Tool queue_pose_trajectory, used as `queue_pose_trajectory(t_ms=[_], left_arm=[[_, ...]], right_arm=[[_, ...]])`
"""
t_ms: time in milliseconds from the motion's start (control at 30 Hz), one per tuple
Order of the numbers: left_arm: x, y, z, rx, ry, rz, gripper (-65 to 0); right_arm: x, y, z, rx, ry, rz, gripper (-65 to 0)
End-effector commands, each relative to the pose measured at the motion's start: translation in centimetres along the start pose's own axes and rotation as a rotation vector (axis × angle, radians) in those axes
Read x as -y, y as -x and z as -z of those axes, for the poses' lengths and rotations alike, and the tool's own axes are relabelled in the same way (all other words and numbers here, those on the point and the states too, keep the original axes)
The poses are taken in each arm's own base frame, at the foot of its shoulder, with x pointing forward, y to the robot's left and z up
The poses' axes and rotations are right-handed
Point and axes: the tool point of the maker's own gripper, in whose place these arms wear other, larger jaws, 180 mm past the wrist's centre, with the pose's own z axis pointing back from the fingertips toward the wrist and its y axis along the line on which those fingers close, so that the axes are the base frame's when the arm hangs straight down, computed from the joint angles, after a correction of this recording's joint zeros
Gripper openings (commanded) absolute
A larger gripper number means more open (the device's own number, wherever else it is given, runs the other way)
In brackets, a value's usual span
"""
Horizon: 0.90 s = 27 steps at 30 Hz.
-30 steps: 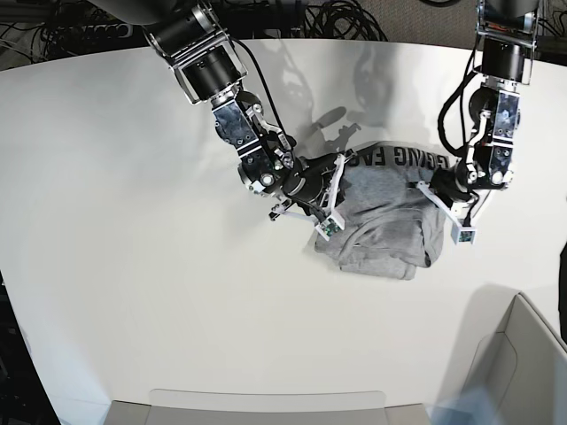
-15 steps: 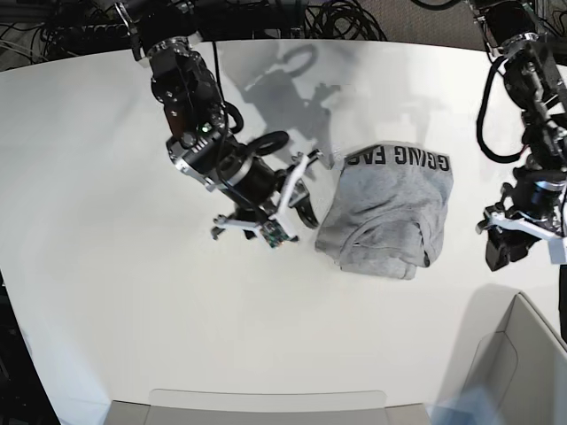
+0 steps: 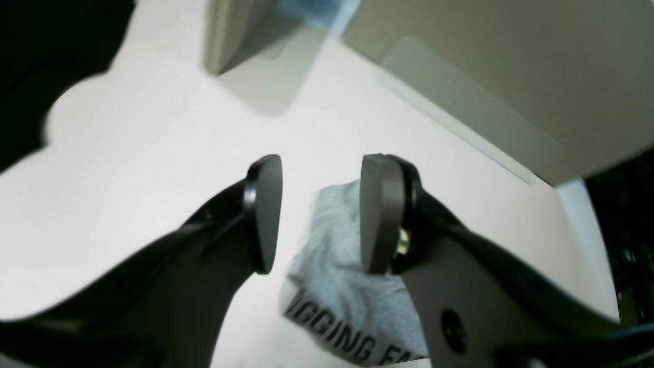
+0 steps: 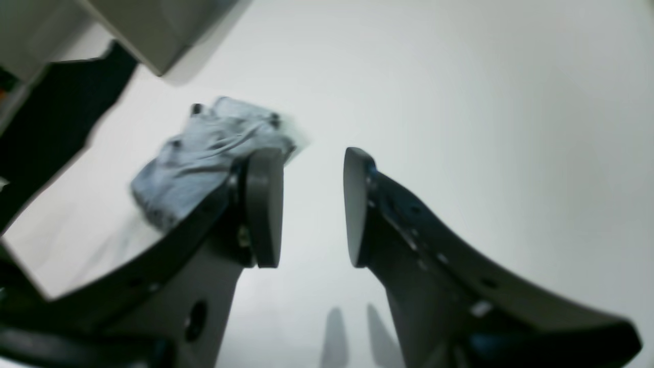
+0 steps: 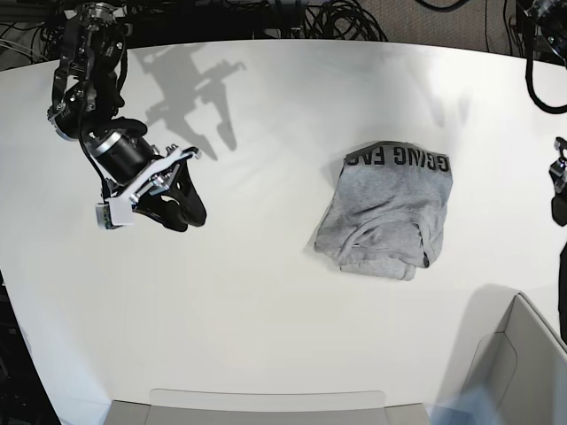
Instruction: Fold the T-shirt properly
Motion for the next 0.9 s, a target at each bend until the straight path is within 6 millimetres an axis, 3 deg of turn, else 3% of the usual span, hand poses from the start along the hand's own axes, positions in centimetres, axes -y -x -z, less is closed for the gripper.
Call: queue_pose_trajectory(t_ms=[0,333,433,533,600,867], left_arm=[[0.0,-1.4,-0.9,0.039,0.006,0.02,-41.6],[-5.3,3.4,-4.8,-0.135,-0.157,0.029,-42.0],[-7.0,5.6,-6.5,-0.242,-0.219,0.041,-49.0],[-7.7,7.9,-7.8,-0.364,-0.246,0.039,-62.1],[-8.5,9.0,-9.1,-0.431,-0.283,0.022,-65.0],[-12.0,13.7,-16.4,-0.599,-0.472,-0.114,-65.0]], right_arm=[[0.4,-1.0,-0.8,0.034,0.005,0.0,-45.0],[3.6,4.1,-7.4,-0.086,0.081,0.197,-45.2],[3.9,6.4,-10.0,-0.146,0.114,0.269,-45.8],[4.5,8.1,-12.9,-0.219,0.149,0.314,-54.9],[4.5,8.9,-14.7,-0.242,0.172,0.369,-65.0],[3.2,15.8,-21.1,-0.48,0.301,0.463,-65.0]])
